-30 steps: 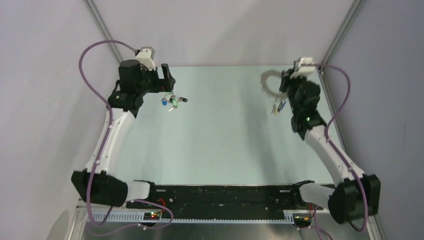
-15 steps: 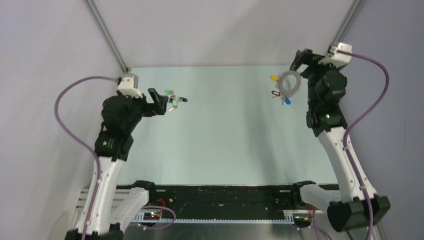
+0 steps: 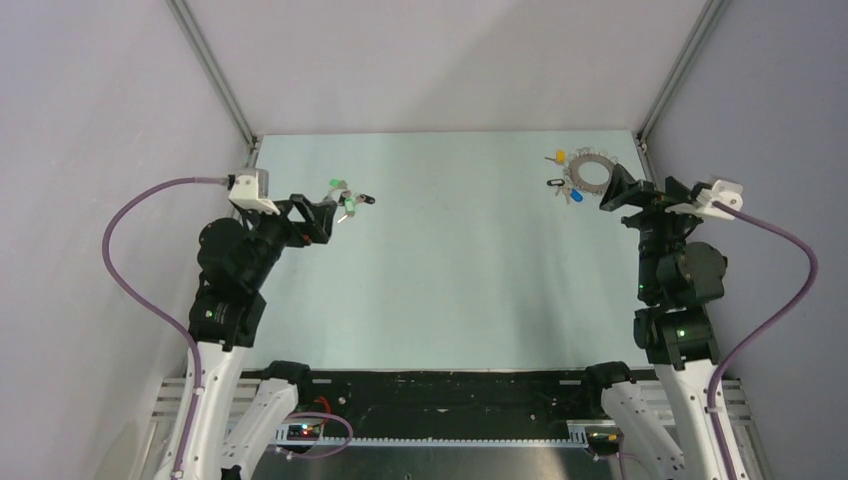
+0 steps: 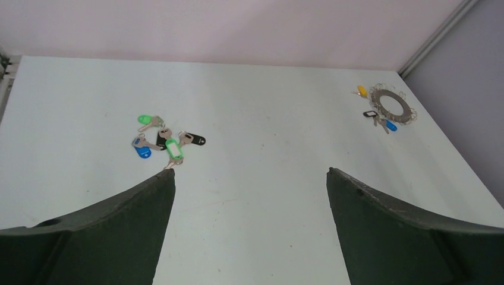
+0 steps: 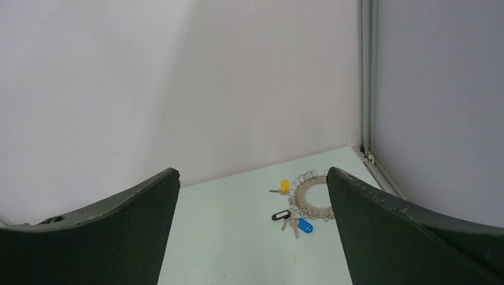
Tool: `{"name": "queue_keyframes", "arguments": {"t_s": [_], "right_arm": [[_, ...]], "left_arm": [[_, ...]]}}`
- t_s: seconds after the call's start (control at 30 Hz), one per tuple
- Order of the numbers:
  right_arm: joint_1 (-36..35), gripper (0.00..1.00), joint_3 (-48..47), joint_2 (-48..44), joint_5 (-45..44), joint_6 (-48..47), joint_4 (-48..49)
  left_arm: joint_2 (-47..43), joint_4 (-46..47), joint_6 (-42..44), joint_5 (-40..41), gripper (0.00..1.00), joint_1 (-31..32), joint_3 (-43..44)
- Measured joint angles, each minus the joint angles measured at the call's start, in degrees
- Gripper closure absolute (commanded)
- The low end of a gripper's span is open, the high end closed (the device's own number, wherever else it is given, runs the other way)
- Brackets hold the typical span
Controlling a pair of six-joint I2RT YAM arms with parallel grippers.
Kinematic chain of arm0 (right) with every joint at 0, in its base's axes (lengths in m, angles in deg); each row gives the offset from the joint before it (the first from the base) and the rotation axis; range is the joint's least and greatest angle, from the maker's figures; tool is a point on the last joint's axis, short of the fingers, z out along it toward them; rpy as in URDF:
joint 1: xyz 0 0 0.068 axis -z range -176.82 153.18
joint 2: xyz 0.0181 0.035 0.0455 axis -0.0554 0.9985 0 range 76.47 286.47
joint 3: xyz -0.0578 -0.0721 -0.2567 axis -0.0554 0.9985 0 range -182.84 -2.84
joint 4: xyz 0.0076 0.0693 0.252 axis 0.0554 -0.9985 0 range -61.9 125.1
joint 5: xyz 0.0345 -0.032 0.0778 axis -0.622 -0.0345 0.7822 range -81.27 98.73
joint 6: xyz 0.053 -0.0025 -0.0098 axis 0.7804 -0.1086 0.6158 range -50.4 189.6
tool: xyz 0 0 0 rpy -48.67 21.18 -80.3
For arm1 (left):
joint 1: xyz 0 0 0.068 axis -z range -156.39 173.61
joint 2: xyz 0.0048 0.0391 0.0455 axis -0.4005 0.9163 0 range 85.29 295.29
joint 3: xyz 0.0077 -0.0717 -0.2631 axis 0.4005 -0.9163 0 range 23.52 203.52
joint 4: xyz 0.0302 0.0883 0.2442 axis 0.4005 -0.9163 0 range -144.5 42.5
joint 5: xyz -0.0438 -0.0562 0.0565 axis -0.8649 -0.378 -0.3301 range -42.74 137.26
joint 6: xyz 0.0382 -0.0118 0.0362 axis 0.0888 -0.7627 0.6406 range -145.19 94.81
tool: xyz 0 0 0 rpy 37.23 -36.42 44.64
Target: Remove the keys from the keyring
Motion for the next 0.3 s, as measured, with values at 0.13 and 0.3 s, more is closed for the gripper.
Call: {"name": "queue_keyframes", "arguments": {"t_s": [0.13,0.3], "right_arm": [[0.0,0.0,0.2,-3.3,2.3,-0.6,-1.8],[0.0,0.01,0.5,-5.0,5.4,-1.0,-4.2]], "left_arm": [[-0.7,0.7,-0.6,-2.0,0.0,0.0,-0.5],[-0.5,1.4,-0.7,-5.1,0.0,0.0,-0.5]]}}
